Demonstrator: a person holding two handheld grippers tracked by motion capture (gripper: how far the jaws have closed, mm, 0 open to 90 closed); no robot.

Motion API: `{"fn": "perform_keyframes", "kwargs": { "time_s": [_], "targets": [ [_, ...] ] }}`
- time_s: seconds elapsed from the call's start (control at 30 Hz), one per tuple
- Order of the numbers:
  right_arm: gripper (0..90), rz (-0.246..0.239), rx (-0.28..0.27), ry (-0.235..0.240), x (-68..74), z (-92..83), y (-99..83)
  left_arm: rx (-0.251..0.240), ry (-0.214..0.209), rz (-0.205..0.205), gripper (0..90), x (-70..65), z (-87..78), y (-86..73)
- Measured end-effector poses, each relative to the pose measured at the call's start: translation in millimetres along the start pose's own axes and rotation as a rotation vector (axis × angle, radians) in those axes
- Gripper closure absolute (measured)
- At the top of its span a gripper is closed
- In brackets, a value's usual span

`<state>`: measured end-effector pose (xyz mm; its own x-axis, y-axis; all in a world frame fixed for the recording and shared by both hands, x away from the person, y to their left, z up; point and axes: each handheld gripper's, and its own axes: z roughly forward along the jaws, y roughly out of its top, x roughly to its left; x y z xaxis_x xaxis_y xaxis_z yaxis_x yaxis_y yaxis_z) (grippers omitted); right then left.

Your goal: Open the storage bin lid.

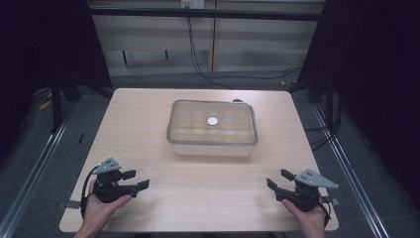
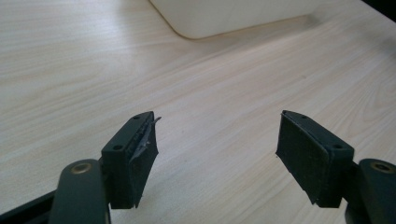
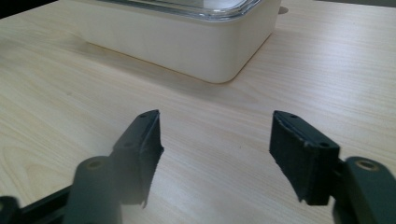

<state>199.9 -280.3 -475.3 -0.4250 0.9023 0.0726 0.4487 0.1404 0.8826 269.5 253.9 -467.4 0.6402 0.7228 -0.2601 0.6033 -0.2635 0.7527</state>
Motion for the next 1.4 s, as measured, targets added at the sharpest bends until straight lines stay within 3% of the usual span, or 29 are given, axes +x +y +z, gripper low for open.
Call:
{"fn": "perform_keyframes", "kwargs": {
  "time_s": [0.07,0.23,0.33,0.43,0.53,0.67,0.77,0.8,0.93,1.0,1.17,1.2,1.23,1.27,1.4],
  "targets": [
    [33.6,0.006,-0.029,0.006,2.1,-1.2,2.1,0.004,0.000,-0.003,28.6,1.4,0.4,-0.3],
    [33.4,0.026,-0.043,0.020,4.0,-3.2,2.6,-0.007,-0.004,-0.010,29.3,1.7,0.3,-0.2],
    [33.8,0.064,0.010,0.035,1.8,-0.9,3.0,-0.005,-0.014,-0.014,30.0,3.1,3.5,1.6],
    [36.1,0.070,0.016,0.043,2.0,-0.3,3.7,-0.005,-0.025,-0.018,30.0,3.3,5.8,3.0],
    [39.8,0.096,0.049,0.076,2.8,1.6,11.5,-0.002,-0.035,0.011,30.0,-1.6,6.3,6.1],
    [42.0,0.089,0.046,0.064,5.0,2.8,16.6,-0.024,-0.036,0.012,29.9,-4.2,5.8,9.3],
    [41.8,0.092,0.054,0.089,6.4,6.6,23.9,-0.029,-0.037,0.016,30.0,-4.8,7.0,13.0],
    [40.9,0.091,0.072,0.108,6.4,12.1,29.3,-0.026,-0.030,0.033,30.3,-5.1,7.4,15.3],
    [44.2,0.089,0.120,0.090,9.5,23.8,38.1,-0.008,-0.009,0.049,32.9,-4.6,11.6,18.8],
    [43.7,0.091,0.116,0.101,10.8,25.7,41.1,-0.011,-0.028,0.043,33.0,-3.3,11.1,21.8],
    [39.0,0.087,0.100,0.116,11.0,26.0,52.1,-0.037,-0.023,0.042,33.4,-1.7,9.7,32.9],
    [35.3,0.100,0.073,0.140,6.8,28.1,57.8,-0.038,-0.023,0.040,33.5,-0.6,10.9,36.5],
    [35.3,0.100,0.073,0.140,6.8,28.1,57.8,-0.038,-0.023,0.040,33.8,-0.6,10.9,36.5],
    [29.4,0.106,0.081,0.134,4.0,32.1,62.6,-0.036,-0.034,0.039,34.8,1.2,13.7,42.7],
    [29.8,0.106,0.096,0.154,2.6,37.3,68.8,-0.036,-0.037,0.030,34.3,4.2,17.8,52.2]
  ]
}}
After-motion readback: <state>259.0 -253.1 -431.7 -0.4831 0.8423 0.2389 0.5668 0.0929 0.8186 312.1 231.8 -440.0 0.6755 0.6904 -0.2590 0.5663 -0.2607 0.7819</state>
